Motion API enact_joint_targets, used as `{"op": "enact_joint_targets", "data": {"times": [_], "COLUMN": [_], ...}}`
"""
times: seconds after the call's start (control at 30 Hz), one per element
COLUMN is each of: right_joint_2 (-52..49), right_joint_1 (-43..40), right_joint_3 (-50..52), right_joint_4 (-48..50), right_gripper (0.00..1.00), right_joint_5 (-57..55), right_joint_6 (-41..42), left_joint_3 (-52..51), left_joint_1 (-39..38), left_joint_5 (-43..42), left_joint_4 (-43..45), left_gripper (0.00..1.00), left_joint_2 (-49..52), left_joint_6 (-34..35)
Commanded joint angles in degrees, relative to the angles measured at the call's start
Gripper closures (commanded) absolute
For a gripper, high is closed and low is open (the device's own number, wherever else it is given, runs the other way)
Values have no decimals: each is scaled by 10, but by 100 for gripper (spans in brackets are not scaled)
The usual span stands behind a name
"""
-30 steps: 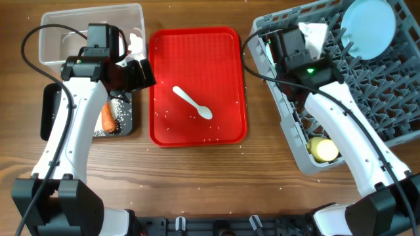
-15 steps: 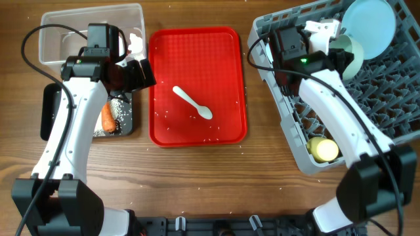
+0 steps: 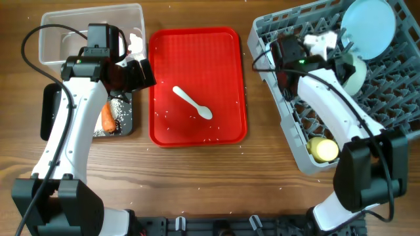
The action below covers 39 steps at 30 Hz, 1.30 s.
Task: Sort waste into correct bins and load items into the dishwasher rack
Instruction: 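Carry the green bowl to the rack's back row with the right gripper, then set the green bowl upside down in the rack and release it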
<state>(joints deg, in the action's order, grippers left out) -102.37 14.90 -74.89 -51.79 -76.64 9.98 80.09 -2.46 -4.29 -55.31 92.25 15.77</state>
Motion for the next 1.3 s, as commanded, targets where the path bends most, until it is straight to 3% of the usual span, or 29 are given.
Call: {"op": "enact_joint_targets", "data": {"times": [0.0,0.3,0.4,0.5,0.53,0.57,0.6,0.63,0.8,0.97,1.03,1.1,1.2,1.27], "right_joint_2": [-14,-14,-14,-14,-14,-14,-14,-14,-14,-12,-4,7,44,66], "right_joint_1": [3,32,44,77,86,90,93,95,96,96,96,96,96,67], "right_joint_3": [63,79,78,78,78,78,78,78,78,78,78,72,21,-52], "right_joint_4": [58,123,186,318,359,381,401,411,398,370,369,365,259,158], "right_gripper": [96,96,96,96,94,84,63,55,53,56,51,43,34,34], "right_joint_5": [-1,-11,4,4,13,29,45,52,65,70,68,81,222,421], "right_joint_6": [-42,-74,-132,-235,-267,-287,-306,-311,-308,-217,-153,-143,-65,40], "left_joint_3": [-3,-3,-3,-3,-3,-3,-3,-3,-3,-3,-3,-3,-3,-3], "left_joint_1": [0,0,0,0,0,0,0,0,0,0,0,0,0,0], "left_joint_5": [5,5,5,5,5,5,5,5,5,5,5,5,5,5], "left_joint_4": [0,0,0,0,0,0,0,0,0,0,0,0,0,0], "left_gripper": [0,0,0,0,0,0,0,0,0,0,0,0,0,0], "left_joint_2": [4,4,4,4,4,4,4,4,4,4,4,4,4,4], "left_joint_6": [-3,-3,-3,-3,-3,-3,-3,-3,-3,-3,-3,-3,-3,-3]}}
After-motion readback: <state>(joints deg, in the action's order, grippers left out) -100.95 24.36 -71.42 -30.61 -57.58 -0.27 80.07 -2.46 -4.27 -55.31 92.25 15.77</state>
